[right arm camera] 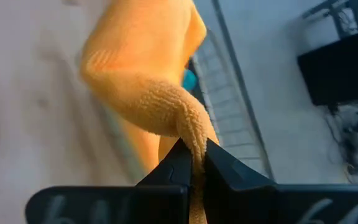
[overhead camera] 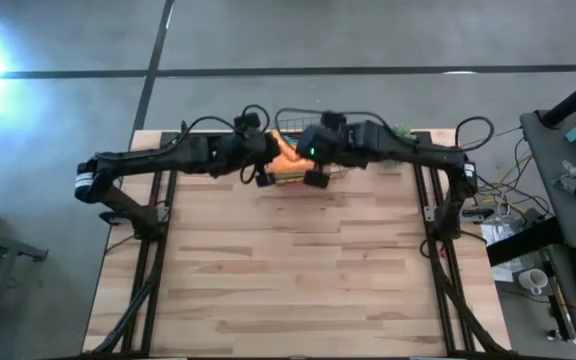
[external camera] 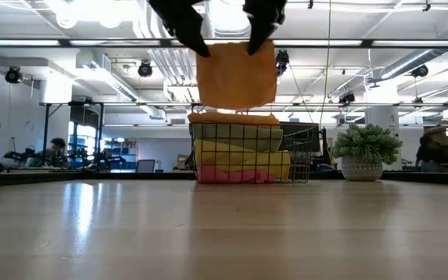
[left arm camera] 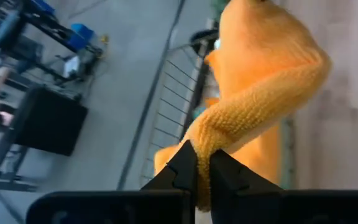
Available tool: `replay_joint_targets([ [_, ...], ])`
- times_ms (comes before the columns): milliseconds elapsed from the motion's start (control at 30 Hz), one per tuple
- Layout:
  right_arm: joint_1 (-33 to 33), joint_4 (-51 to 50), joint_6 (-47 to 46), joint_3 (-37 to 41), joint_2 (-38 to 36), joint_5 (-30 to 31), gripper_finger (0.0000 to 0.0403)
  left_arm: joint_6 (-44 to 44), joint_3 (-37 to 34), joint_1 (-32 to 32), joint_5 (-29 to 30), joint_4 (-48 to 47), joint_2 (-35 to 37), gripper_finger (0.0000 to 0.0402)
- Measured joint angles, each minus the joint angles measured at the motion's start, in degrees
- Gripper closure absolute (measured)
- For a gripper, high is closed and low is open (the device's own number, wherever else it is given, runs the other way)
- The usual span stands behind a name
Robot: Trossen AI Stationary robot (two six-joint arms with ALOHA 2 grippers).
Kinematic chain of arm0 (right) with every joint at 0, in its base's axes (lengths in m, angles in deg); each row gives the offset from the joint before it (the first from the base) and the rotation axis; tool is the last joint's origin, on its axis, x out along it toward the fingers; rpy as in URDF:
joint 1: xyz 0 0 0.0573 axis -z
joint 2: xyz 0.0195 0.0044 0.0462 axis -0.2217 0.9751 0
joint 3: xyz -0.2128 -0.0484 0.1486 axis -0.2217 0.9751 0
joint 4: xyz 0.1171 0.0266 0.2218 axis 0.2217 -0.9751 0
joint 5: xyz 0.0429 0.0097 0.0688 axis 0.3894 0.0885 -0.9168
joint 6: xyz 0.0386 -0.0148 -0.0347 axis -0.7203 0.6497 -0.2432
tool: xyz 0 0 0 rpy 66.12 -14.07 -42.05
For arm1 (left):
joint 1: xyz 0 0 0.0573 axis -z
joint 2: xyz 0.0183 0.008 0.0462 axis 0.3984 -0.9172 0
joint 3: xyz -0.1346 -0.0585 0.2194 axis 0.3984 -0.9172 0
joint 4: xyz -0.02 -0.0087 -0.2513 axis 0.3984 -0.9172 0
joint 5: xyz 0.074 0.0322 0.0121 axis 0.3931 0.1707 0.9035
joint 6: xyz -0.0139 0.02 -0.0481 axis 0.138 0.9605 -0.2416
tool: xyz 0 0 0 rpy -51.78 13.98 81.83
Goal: Fold microfiber towels
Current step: Put the folded orange microfiber cloth into the gold wire basket
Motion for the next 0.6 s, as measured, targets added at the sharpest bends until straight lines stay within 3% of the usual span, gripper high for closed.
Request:
replay_joint_targets([
  [200,8.83,4.54,10.12,2.27,-0.12,-1.25,0.0394,5.26,0.08,-5.03,-0.02,6.8,-3.26,0.04],
  [400,16.61,14.85,18.13,7.75,-0.08,-8.96,0.0394,8.06,0.13,-11.31,0.39,14.81,-7.41,0.04],
  [600,22.14,21.68,24.2,13.65,0.02,-14.2,0.0394,8.38,0.12,-14.7,-1.33,15.62,-11.31,0.04],
])
